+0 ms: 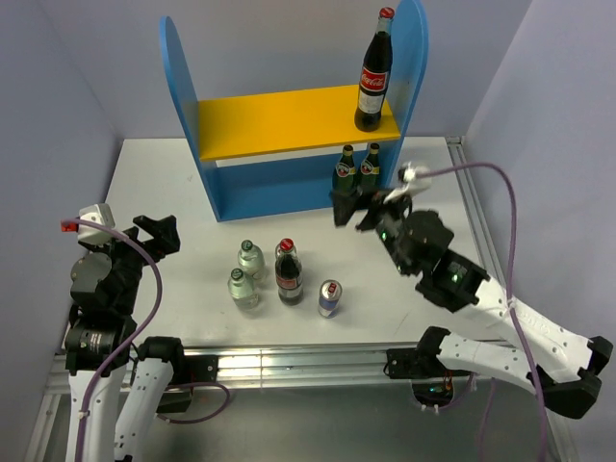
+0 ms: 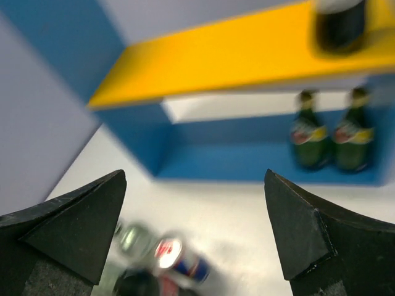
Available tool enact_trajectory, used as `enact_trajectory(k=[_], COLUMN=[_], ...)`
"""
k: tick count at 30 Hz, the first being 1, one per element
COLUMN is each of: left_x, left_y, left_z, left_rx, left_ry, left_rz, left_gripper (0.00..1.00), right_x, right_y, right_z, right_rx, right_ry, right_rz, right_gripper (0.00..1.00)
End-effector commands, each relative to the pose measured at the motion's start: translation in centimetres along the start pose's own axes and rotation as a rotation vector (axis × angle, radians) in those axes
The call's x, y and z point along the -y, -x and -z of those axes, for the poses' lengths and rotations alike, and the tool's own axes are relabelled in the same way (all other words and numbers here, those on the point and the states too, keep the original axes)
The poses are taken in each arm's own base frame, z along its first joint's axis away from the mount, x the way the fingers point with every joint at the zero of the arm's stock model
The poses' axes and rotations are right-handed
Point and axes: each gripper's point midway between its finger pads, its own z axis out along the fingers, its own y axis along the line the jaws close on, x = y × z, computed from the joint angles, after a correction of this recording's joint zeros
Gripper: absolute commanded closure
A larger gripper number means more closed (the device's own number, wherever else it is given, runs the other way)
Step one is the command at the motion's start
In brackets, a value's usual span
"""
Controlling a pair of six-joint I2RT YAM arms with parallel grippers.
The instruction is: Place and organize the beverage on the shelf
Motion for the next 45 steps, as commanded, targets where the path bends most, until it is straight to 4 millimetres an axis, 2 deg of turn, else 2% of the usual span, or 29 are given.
enact_trajectory(k=[1,2,3,4,5,6,8,10,13,19,20,25,33,41,45], left_x=[0.4,0.4,0.4,0.3,0.2,0.1,0.1,0.1,0.0,0.0,-0.1,0.0,0.0,0.1,0.1], left_y=[0.7,0.7,0.7,0.7,0.8,0.7,0.7,0.8,0.8,0.8,0.8,0.8,0.8,0.8,0.9], left_z=[-0.1,-0.1,-0.2,-0.2,-0.3,-0.3,-0.3,-0.2,-0.1,-0.2,-0.2,-0.2,-0.1,-0.1,0.0], left_rx=[0.025,0.023,0.02,0.019,0.018,0.015,0.017,0.02,0.021,0.022,0.022,0.023,0.023,0.024,0.028], left_ry=[-0.023,-0.021,-0.019,-0.014,-0.009,-0.004,-0.002,-0.002,0.0,0.003,0.006,0.004,0.001,-0.005,-0.008], left_rz=[-0.018,-0.016,-0.015,-0.015,-0.011,-0.011,-0.009,-0.009,-0.009,-0.011,-0.011,-0.01,-0.01,-0.012,-0.011], left_gripper=[0.01,0.01,0.01,0.01,0.01,0.01,0.01,0.01,0.01,0.01,0.01,0.01,0.01,0.01,0.01], right_x=[-3.1,-3.7,-5.5,-5.9,-6.5,-7.5,-8.5,-9.2,-9.2,-9.8,-10.0,-10.7,-9.9,-9.0,-8.7], right_y=[-6.6,-7.1,-8.6,-10.3,-10.9,-13.1,-13.7,-15.6,-16.8,-17.7,-18.5,-19.9,-20.9,-23.5,-24.2], right_z=[2.6,3.5,4.9,5.5,6.3,7.8,9.1,10.2,10.7,10.6,10.4,9.3,7.6,6.0,5.2], right_rx=[-0.131,-0.13,-0.163,-0.181,-0.187,-0.23,-0.231,-0.262,-0.278,-0.282,-0.296,-0.3,-0.257,-0.226,-0.205], right_ry=[0.159,0.197,0.276,0.305,0.339,0.396,0.457,0.512,0.518,0.535,0.533,0.51,0.43,0.343,0.301], right_rz=[-0.054,-0.075,-0.078,-0.078,-0.084,-0.07,-0.098,-0.104,-0.111,-0.103,-0.084,-0.051,0.003,0.088,0.105], right_gripper=[0.0,0.0,0.0,0.0,0.0,0.0,0.0,0.0,0.0,0.0,0.0,0.0,0.0,0.0,0.0])
